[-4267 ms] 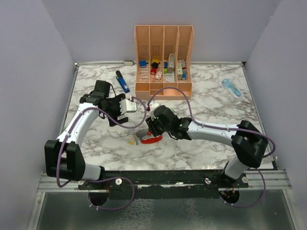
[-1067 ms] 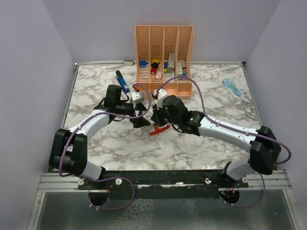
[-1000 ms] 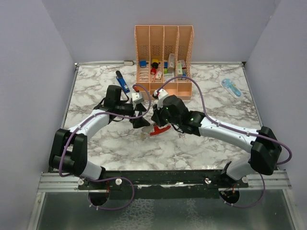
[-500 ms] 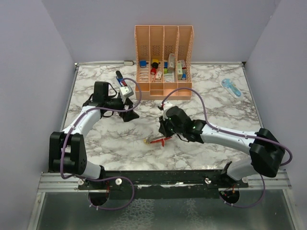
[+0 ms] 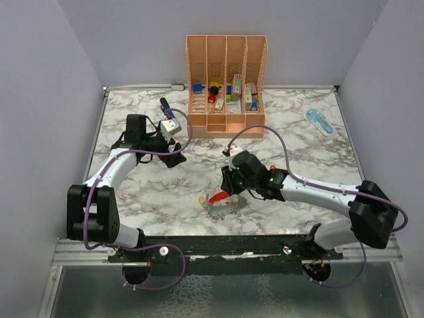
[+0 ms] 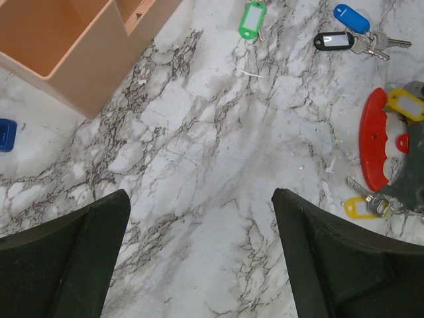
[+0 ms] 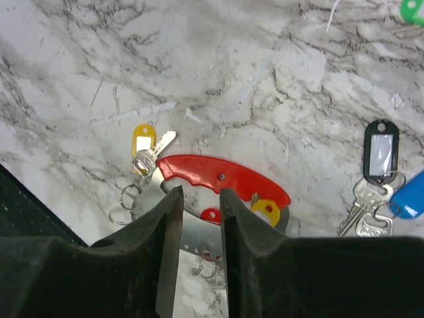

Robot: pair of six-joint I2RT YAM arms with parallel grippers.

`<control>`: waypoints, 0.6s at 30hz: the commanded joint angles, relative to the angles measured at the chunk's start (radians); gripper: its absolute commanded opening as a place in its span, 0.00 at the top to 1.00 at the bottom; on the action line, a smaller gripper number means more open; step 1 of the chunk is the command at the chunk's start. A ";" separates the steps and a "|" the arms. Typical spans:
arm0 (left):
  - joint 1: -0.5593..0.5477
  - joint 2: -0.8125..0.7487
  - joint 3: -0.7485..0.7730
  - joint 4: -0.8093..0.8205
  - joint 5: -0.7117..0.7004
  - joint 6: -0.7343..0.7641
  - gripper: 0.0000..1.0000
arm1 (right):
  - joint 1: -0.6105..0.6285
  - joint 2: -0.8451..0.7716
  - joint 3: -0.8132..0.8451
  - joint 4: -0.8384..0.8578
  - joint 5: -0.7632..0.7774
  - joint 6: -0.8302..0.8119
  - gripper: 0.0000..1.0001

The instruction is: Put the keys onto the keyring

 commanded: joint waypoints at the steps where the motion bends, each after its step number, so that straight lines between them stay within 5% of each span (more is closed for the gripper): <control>1: 0.004 -0.014 0.013 0.041 -0.018 -0.030 0.08 | 0.016 -0.077 -0.035 -0.073 -0.039 0.054 0.69; 8: 0.003 -0.013 0.009 0.001 0.044 0.008 0.08 | 0.069 -0.142 -0.075 -0.091 -0.117 0.062 0.71; 18: 0.003 -0.022 0.012 -0.036 0.060 0.040 0.08 | 0.279 0.033 -0.015 -0.247 -0.015 0.145 0.73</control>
